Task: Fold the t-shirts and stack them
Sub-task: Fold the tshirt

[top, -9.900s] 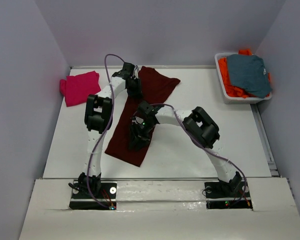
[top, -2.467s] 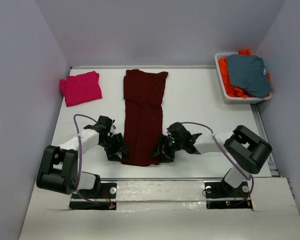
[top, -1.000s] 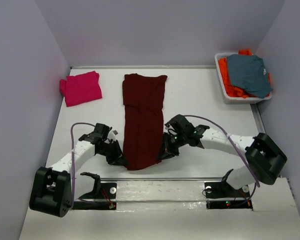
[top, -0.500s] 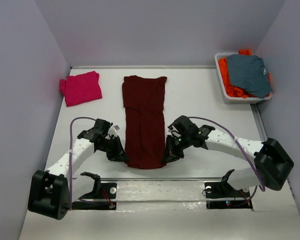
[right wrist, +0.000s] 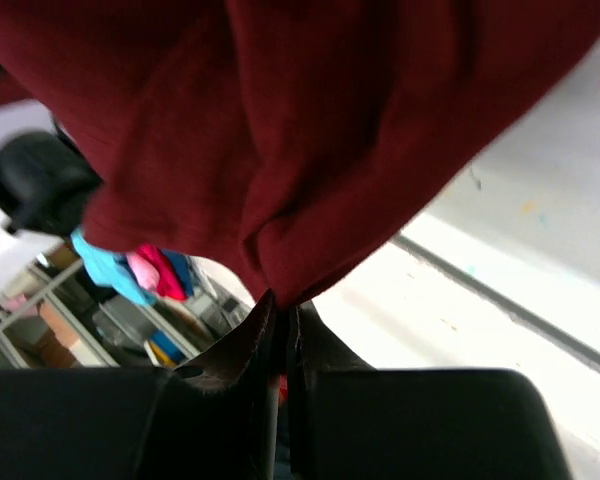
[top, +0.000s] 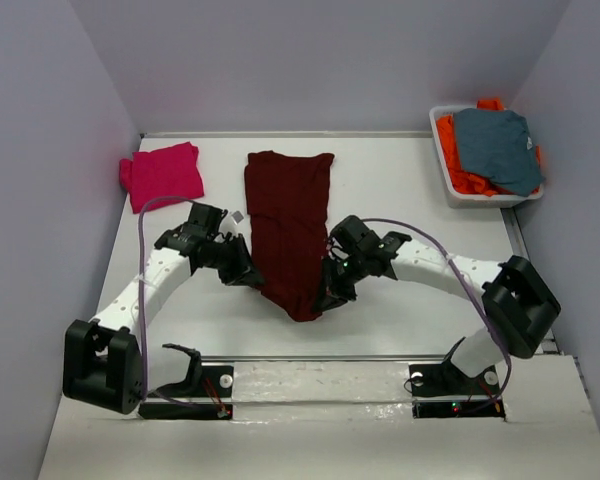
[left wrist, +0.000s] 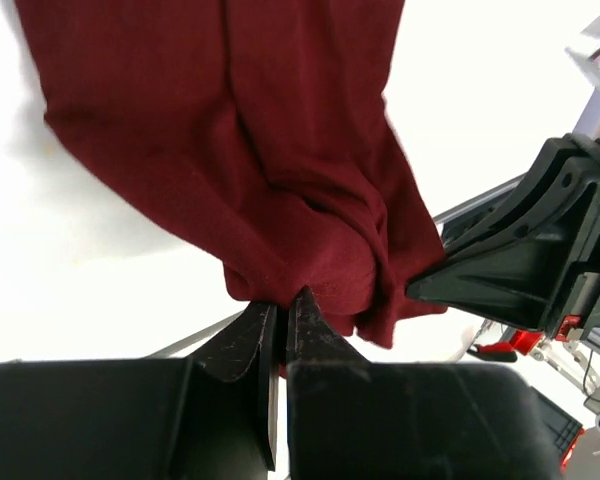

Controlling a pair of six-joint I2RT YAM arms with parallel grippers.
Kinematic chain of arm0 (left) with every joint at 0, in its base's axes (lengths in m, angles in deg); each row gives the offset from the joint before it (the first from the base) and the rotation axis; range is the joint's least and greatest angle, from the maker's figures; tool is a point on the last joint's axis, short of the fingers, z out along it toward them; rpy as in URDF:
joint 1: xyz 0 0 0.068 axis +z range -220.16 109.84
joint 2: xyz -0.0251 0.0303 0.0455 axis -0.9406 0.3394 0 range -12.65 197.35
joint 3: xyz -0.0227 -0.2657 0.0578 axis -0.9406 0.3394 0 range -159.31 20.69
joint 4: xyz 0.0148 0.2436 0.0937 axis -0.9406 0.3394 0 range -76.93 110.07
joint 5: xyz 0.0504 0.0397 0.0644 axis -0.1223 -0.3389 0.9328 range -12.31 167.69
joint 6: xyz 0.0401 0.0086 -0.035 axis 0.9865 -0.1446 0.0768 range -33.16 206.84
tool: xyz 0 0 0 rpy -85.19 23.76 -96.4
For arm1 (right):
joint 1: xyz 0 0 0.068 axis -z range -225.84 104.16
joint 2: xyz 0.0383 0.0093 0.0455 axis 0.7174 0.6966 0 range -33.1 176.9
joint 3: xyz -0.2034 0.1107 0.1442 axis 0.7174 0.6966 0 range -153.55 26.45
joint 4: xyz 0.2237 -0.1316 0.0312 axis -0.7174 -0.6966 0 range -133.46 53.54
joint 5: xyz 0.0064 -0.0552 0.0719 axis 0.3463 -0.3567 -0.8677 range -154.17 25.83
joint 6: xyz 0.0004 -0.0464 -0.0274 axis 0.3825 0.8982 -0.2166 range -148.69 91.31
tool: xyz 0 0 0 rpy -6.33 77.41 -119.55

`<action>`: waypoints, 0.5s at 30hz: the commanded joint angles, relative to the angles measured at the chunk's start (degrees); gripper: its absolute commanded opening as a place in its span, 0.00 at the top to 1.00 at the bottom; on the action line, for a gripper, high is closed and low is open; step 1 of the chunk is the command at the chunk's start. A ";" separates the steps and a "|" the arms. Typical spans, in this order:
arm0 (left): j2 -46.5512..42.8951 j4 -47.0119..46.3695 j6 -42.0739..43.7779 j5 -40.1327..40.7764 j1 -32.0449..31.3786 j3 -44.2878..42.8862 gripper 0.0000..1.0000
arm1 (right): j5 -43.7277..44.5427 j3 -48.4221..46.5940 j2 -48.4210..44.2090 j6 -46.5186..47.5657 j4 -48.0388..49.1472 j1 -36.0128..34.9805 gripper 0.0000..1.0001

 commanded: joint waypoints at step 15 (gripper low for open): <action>20.79 -7.43 0.06 0.69 -0.12 -22.17 0.94 | 5.32 -33.03 20.06 11.59 -10.47 16.37 0.93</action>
